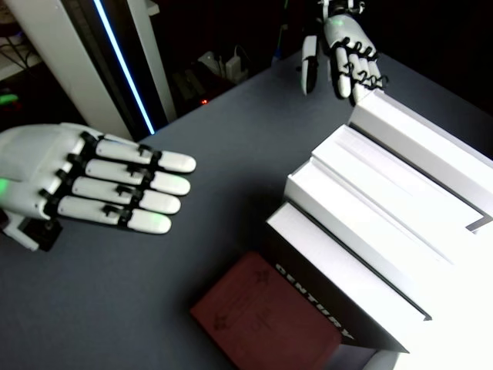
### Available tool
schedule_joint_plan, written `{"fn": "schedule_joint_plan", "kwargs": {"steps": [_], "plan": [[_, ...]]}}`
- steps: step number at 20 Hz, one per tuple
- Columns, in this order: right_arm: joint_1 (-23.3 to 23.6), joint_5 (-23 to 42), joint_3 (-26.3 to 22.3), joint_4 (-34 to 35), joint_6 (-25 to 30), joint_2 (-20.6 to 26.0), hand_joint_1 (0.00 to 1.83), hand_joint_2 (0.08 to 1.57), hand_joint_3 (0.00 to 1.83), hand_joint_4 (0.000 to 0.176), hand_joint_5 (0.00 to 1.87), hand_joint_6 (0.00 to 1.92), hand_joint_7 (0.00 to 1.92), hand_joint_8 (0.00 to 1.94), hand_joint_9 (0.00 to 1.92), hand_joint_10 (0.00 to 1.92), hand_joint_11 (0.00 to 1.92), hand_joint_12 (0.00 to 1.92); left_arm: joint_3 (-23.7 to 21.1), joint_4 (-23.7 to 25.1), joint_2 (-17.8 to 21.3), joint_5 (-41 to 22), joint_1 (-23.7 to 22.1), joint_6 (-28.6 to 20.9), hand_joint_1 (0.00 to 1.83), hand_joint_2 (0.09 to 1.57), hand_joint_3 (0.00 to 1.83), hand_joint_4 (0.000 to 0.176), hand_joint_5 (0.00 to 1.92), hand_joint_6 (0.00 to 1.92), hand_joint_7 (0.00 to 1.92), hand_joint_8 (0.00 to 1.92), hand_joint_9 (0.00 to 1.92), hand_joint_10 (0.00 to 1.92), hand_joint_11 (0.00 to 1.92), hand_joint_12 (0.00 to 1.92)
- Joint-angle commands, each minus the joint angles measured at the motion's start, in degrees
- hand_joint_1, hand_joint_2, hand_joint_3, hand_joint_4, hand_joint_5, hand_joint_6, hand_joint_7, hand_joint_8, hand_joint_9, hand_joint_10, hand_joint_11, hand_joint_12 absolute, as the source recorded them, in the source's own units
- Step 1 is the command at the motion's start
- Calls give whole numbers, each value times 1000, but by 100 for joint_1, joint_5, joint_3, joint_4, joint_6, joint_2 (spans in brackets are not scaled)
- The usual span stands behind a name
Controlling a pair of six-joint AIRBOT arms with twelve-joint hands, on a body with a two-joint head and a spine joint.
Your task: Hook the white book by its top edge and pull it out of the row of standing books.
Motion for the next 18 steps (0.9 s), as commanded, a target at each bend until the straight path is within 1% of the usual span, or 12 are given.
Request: {"fn": "schedule_joint_plan", "kwargs": {"steps": [1, 3, 4, 6, 7, 9, 10, 11, 12, 13, 15, 18], "plan": [[81, 731, 18, 58, 3, 7, 497, 1444, 29, 0, 57, 82, 0, 0, 0, 0, 0, 0, 30, -125, -8, -719, -42, -34, 0, 1492, 24, 0, 0, 0, 0, 0, 0, 0, 0, 0], [90, 717, 18, 58, 3, -18, 443, 1451, 19, 0, 56, 67, 0, 0, 0, 0, 0, 0, 33, -101, -37, -703, -43, -56, 0, 1496, 21, 0, 15, 6, 0, 0, 0, 0, 0, 0], [95, 720, 24, 58, 5, -18, 502, 1428, 4, 0, 59, 62, 0, 0, 0, 0, 0, 0, 48, -93, -59, -677, -44, -76, 21, 1492, 12, 0, 52, 17, 0, 0, 0, 0, 0, 0], [283, 714, 86, 30, 4, -32, 501, 1441, 8, 0, 51, 50, 0, 0, 0, 0, 0, 0, 73, -92, -75, -683, -44, -108, 0, 1480, 1, 0, 24, 1, 0, 0, 0, 0, 0, 0], [419, 689, 133, 8, 4, -53, 446, 1454, 12, 0, 56, 49, 0, 0, 0, 0, 0, 0, 78, -92, -78, -683, -44, -107, 0, 1484, 3, 0, 29, 4, 0, 0, 0, 0, 0, 0], [776, 493, 274, -13, 3, -142, 342, 1468, 0, 0, 113, 37, 0, 0, 0, 0, 0, 655, 80, -94, -79, -679, -40, -109, 0, 1481, 1, 0, 1, 0, 0, 0, 0, 0, 0, 0], [1030, 324, 382, -32, 3, -225, 242, 1467, 0, 0, 95, 26, 0, 0, 0, 0, 0, 733, 85, -98, -80, -677, -20, -111, 0, 1481, 1, 0, 0, 0, 0, 0, 0, 0, 0, 0], [1170, 243, 450, -46, 3, -281, 226, 1474, 0, 0, 84, 18, 0, 0, 0, 0, 0, 350, 88, -102, -81, -677, -8, -111, 0, 1477, 0, 0, 0, 0, 0, 0, 0, 0, 0, 0], [1365, 123, 531, -75, -10, -354, 238, 1483, 2, 0, 95, 21, 0, 0, 0, 0, 0, 69, 91, -105, -83, -677, -1, -113, 0, 1475, 0, 0, 0, 0, 0, 0, 0, 0, 0, 0], [1513, 0, 591, -84, -59, -402, 284, 1489, 2, 0, 107, 26, 0, 0, 0, 0, 0, 13, 94, -108, -85, -677, 5, -113, 0, 1473, 0, 0, 8, 3, 0, 0, 0, 0, 0, 0], [1925, -309, 706, -89, -300, -539, 369, 1476, 0, 0, 155, 48, 0, 0, 0, 0, 0, 0, 98, -125, -84, -678, 21, -113, 3, 1480, 1, 0, 54, 22, 0, 0, 0, 0, 0, 0], [2447, -751, 981, -95, -420, -834, 303, 1486, 1, 0, 195, 80, 0, 0, 0, 0, 0, 0, 101, -150, -84, -691, 64, -119, 29, 1486, 0, 0, 78, 20, 0, 0, 0, 0, 0, 0]]}}
